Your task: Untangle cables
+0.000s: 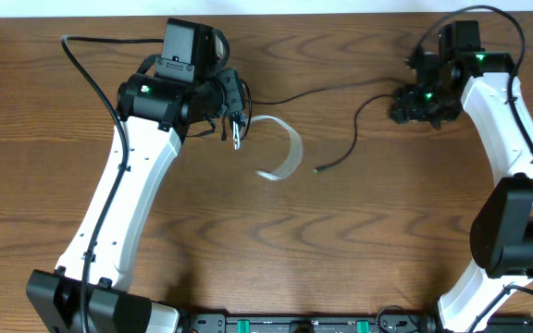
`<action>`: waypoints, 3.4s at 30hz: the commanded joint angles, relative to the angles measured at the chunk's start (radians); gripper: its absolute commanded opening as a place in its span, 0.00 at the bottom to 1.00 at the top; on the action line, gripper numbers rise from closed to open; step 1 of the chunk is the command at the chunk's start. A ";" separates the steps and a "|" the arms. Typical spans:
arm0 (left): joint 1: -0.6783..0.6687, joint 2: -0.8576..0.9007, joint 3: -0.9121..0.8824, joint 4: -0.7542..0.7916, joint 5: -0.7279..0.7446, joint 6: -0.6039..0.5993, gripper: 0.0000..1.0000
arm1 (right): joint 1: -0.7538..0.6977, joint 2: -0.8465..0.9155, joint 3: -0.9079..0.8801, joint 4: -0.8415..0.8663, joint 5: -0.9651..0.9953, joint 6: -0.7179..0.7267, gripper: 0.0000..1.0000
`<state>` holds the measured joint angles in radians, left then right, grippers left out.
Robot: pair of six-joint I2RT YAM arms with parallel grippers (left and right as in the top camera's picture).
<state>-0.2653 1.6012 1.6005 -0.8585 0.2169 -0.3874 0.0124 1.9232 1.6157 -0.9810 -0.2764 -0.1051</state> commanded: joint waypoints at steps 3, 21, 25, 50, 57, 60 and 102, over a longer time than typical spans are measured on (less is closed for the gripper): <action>0.000 -0.013 0.009 -0.001 0.038 0.000 0.08 | 0.013 -0.027 0.006 0.023 -0.214 -0.066 0.80; -0.055 -0.013 0.007 0.064 0.116 -0.129 0.08 | 0.203 -0.027 0.006 0.106 -0.561 -0.090 0.74; -0.055 -0.013 0.007 0.063 0.116 -0.142 0.08 | 0.240 -0.027 0.006 0.134 -0.530 -0.083 0.72; 0.085 -0.013 0.007 0.109 0.858 0.256 0.08 | 0.170 -0.023 0.006 0.229 -0.446 -0.106 0.87; 0.086 -0.013 0.007 0.121 0.927 0.255 0.08 | 0.168 -0.004 0.006 0.202 -0.606 -0.272 0.88; 0.085 -0.013 0.007 0.120 0.928 0.252 0.08 | 0.166 -0.003 0.006 0.200 -0.606 -0.278 0.88; -0.117 0.022 -0.026 0.021 -0.148 -0.591 0.08 | 0.274 -0.016 0.006 0.200 -0.752 -0.129 0.63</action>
<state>-0.3935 1.6070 1.5803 -0.8360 0.1390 -0.8314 0.2680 1.9232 1.6157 -0.7788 -0.9573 -0.1585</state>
